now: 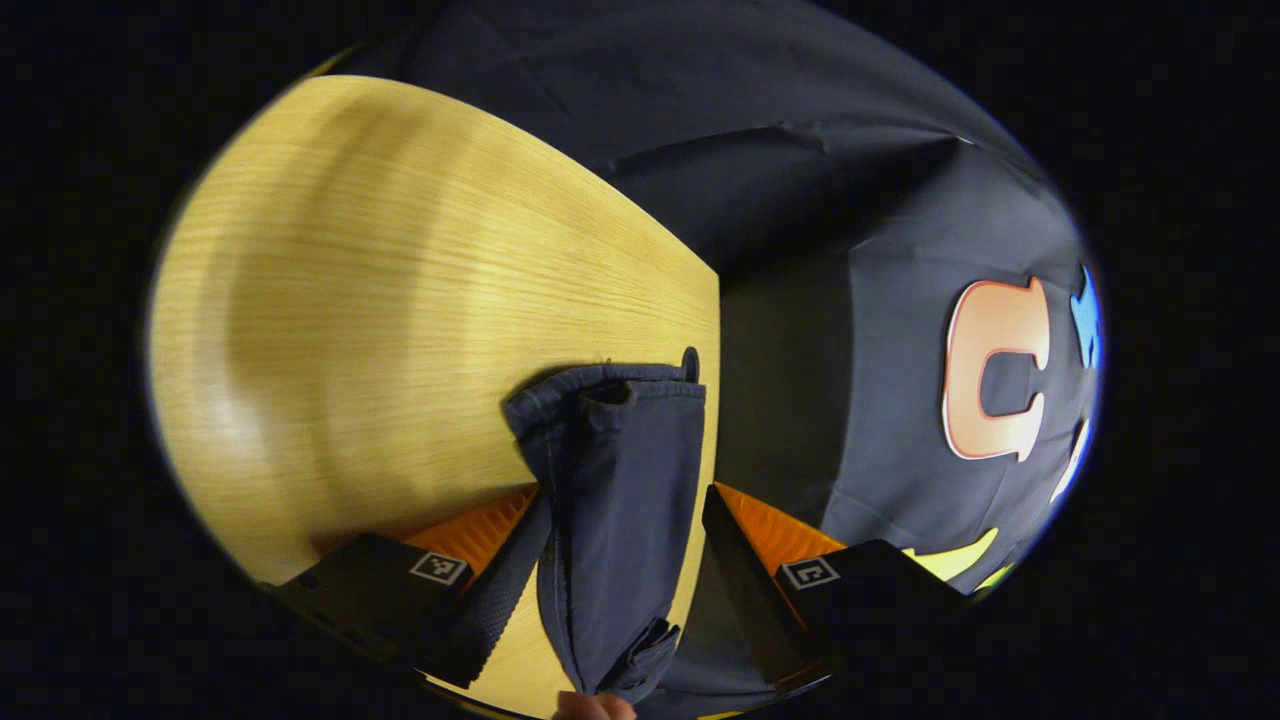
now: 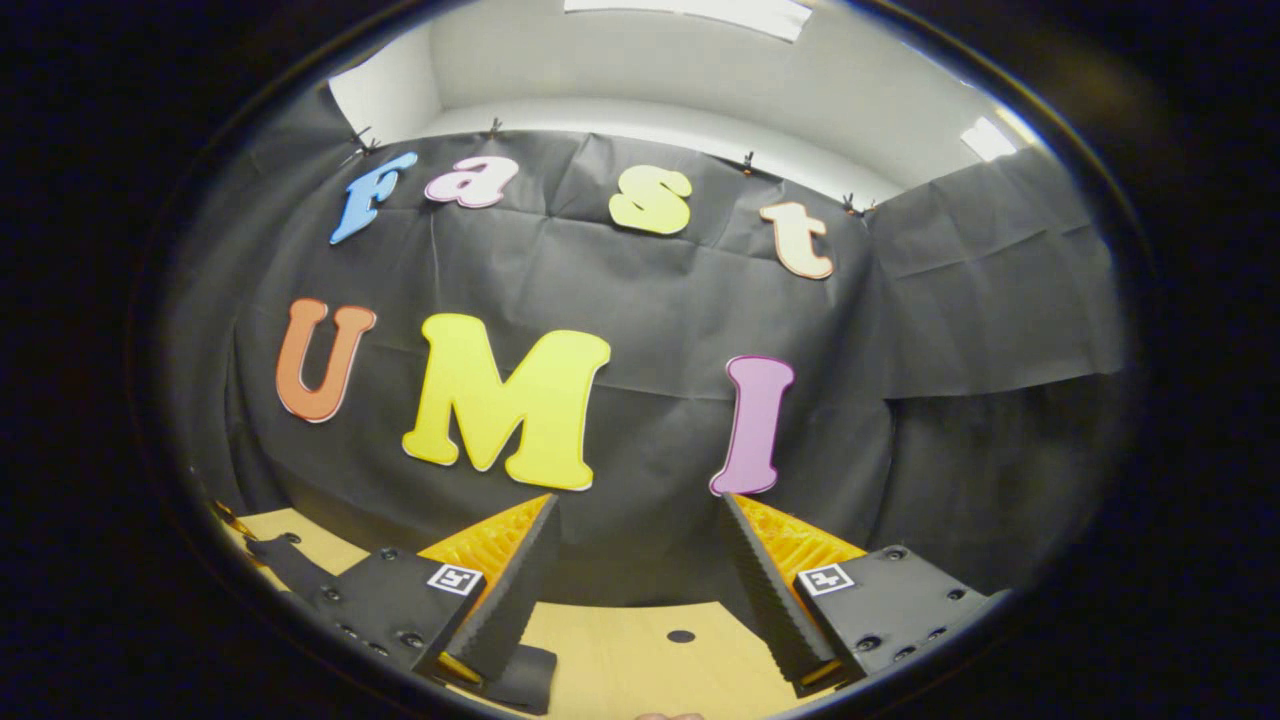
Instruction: Grasp the waist and the cuffs of the jeans and fold them to make the two legs overlap; first hold the waist and fold one-third of the jeans toward the cuffs, then hold the cuffs and fold the remaining one-third in the same direction to finish folding.
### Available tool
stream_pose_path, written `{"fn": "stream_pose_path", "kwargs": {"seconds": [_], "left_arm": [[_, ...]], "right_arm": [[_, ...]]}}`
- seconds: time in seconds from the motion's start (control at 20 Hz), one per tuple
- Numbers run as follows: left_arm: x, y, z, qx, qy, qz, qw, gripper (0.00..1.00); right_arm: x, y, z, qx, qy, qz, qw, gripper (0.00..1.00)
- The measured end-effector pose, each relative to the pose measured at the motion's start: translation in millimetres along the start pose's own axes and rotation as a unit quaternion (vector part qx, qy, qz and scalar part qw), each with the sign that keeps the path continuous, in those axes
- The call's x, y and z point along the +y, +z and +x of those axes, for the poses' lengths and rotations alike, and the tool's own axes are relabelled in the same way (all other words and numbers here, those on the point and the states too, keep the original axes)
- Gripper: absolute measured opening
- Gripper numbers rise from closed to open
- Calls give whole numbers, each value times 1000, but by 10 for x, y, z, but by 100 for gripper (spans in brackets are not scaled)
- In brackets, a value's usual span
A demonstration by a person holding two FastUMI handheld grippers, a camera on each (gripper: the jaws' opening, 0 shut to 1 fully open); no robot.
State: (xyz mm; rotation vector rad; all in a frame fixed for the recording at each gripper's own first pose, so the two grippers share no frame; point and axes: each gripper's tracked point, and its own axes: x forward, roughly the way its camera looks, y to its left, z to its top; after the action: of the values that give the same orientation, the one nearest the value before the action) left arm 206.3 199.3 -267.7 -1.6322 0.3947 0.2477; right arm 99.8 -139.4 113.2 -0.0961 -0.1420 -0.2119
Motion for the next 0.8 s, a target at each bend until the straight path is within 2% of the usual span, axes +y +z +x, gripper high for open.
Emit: {"fn": "stream_pose_path", "kwargs": {"seconds": [0.05, 0.1, 0.15, 0.2, 0.25, 0.3, 0.35, 0.4, 0.55, 0.65, 0.8], "left_arm": [[36, -28, 51, 6, -2, 5, 1000, 100], [63, -57, 60, 14, -2, 11, 1000, 90], [122, -52, 93, 19, 0, 6, 1000, 85], [180, -26, 86, 22, 8, 0, 1000, 68], [304, -9, 100, 17, 34, -6, 999, 36], [272, -10, 108, 16, 23, -6, 1000, 4], [268, -45, 79, 14, 20, 13, 1000, 8], [247, -62, 69, 15, 13, 32, 999, 4], [139, -30, 34, 12, 10, 45, 999, 4], [38, -88, -40, 3, 16, 125, 992, 4], [-383, -309, -125, -10, 0, 264, 964, 3]], "right_arm": [[-53, 19, -11, 1, -5, -2, 1000, 99], [-91, 38, -20, 0, -9, -4, 1000, 99], [-128, 59, -38, 0, -13, -7, 1000, 99], [-154, 79, -45, -2, -15, -10, 1000, 99], [-180, 106, -54, -4, -17, -14, 1000, 98], [-199, 106, -72, -5, -19, -17, 1000, 99], [-207, 119, -82, -5, -20, -19, 1000, 99], [-214, 113, -85, -5, -20, -20, 1000, 98], [-223, 85, -95, -2, -19, -22, 1000, 98], [-249, 57, -101, 3, -21, -14, 1000, 98], [-307, 68, -112, 1, -24, -14, 1000, 99]]}}
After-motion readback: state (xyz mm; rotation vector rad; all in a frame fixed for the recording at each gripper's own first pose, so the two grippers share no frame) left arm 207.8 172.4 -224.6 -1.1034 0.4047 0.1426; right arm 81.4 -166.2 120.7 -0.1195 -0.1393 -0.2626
